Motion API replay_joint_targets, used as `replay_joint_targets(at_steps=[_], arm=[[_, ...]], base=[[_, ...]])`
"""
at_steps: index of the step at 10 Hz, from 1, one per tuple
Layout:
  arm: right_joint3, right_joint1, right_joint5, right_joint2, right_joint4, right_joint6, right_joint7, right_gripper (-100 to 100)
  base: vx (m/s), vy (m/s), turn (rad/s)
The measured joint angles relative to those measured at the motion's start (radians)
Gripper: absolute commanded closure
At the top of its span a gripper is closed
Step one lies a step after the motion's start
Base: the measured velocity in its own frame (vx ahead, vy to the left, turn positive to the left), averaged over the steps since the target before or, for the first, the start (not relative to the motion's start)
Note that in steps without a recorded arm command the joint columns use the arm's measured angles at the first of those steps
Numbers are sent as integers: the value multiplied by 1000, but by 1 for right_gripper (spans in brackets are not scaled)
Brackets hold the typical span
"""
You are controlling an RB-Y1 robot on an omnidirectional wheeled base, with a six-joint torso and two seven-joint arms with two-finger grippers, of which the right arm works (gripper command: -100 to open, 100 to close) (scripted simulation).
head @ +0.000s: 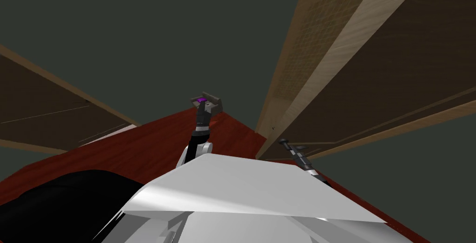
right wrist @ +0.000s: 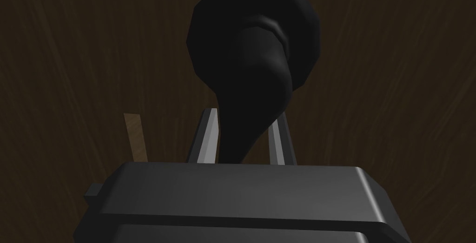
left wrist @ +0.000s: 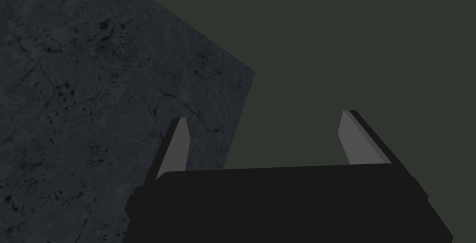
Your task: Pull the door open
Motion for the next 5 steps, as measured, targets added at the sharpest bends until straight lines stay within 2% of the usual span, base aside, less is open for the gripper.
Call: replay_joint_targets(at_steps=[2,3,5], arm=[[2,-5,2,-1,12,-8,-1,100],[0,-12,2,-3,18,-12,-1,100],[0,-10,4,-3,23,-12,-2,100]], base=[[-214,-60,154],[-93,-29,30],[-146,-64,164]])
